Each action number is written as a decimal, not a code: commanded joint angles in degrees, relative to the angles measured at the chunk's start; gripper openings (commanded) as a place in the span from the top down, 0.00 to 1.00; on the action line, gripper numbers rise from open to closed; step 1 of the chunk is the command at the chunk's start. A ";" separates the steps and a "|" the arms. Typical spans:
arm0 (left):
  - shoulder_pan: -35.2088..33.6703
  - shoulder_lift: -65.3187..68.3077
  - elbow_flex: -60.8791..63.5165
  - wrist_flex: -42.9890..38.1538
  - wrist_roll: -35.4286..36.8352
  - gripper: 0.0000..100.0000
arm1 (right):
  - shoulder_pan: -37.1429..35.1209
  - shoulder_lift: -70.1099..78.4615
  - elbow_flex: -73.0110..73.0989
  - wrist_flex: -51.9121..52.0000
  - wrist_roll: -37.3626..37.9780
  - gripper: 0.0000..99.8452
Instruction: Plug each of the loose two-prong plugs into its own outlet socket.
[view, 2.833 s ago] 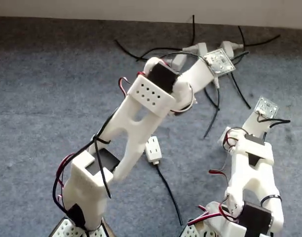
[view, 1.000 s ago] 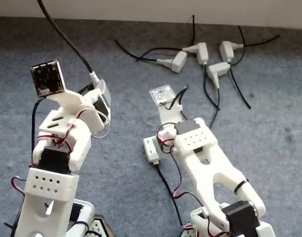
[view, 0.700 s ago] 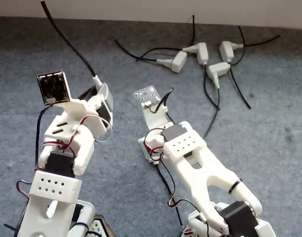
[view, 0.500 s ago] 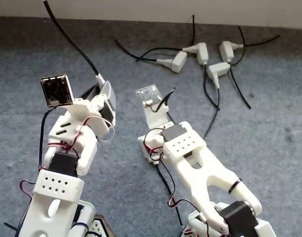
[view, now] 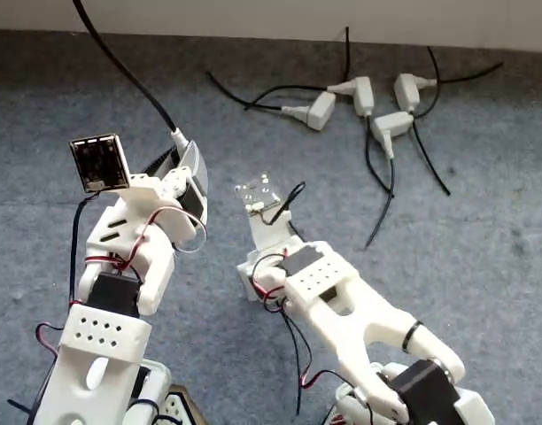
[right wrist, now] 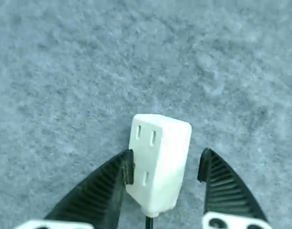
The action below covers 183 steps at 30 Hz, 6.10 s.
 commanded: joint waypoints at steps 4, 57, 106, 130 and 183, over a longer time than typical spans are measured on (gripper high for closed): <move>1.01 -0.40 -0.48 -1.49 -0.26 0.99 | 0.13 9.36 -5.76 1.80 -0.44 0.78; 0.92 -0.40 0.48 -1.49 -0.26 0.99 | 13.32 -4.97 -5.76 11.21 -0.26 0.78; 1.01 0.04 1.01 -1.58 -0.26 0.99 | 6.20 -1.01 -16.57 30.20 -3.96 0.78; 1.01 0.13 1.01 -1.58 -0.44 0.99 | 16.57 10.68 -18.77 34.86 0.18 0.78; 1.89 0.04 8.13 -13.98 -0.18 0.99 | 23.69 10.68 -21.41 21.76 11.25 0.78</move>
